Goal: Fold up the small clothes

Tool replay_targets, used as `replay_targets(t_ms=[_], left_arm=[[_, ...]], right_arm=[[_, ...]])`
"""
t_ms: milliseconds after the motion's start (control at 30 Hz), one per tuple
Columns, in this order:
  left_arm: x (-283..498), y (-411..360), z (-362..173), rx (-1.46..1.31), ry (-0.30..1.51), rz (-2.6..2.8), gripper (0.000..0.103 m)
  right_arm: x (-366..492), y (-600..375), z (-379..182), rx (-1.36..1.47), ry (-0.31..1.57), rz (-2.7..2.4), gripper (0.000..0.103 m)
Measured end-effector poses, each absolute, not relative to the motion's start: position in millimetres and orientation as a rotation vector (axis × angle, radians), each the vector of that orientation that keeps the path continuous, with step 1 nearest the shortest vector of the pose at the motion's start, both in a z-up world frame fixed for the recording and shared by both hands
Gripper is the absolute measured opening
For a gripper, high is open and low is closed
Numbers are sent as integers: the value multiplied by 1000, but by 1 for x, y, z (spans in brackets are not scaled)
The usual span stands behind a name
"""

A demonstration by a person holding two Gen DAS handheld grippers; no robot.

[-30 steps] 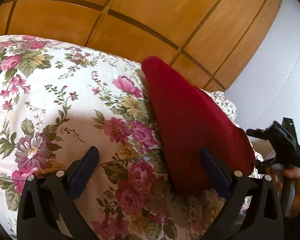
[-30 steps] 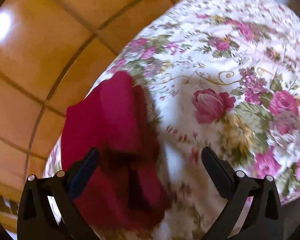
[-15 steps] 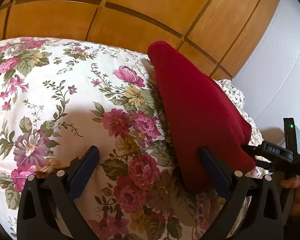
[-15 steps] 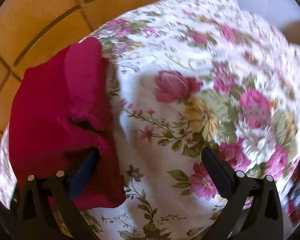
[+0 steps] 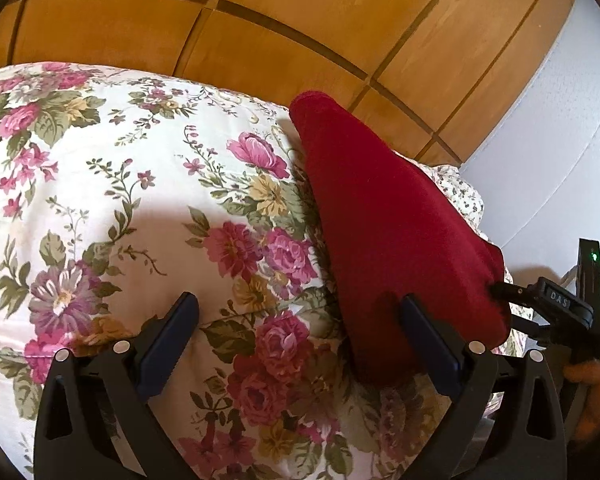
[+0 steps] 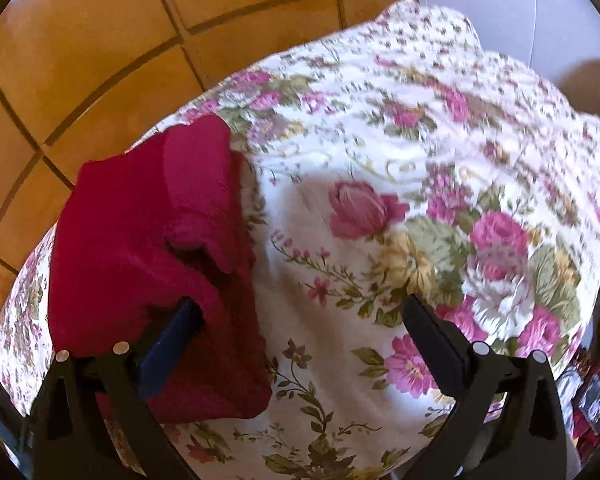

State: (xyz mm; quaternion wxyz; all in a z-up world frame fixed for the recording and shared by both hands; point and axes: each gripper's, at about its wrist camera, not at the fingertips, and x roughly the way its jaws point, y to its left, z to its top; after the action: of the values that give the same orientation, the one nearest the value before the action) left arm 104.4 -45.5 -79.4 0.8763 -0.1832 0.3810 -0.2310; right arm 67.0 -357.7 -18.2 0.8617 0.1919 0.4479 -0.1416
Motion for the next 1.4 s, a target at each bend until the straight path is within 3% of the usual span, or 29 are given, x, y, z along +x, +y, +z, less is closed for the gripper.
replay_targets(t_ms=[267, 933, 1267, 1400], left_arm=[[112, -61, -52, -378, 741, -545, 99], [162, -91, -72, -456, 934, -731, 99], [190, -102, -87, -505, 1031, -802, 99], [189, -105, -88, -462, 991, -821, 99]], right_arm=[[71, -357, -10, 428, 915, -268, 101], [100, -359, -23, 447, 948, -163, 101], [123, -400, -72, 861, 1039, 68, 101], [132, -398, -74, 860, 1017, 96, 101]])
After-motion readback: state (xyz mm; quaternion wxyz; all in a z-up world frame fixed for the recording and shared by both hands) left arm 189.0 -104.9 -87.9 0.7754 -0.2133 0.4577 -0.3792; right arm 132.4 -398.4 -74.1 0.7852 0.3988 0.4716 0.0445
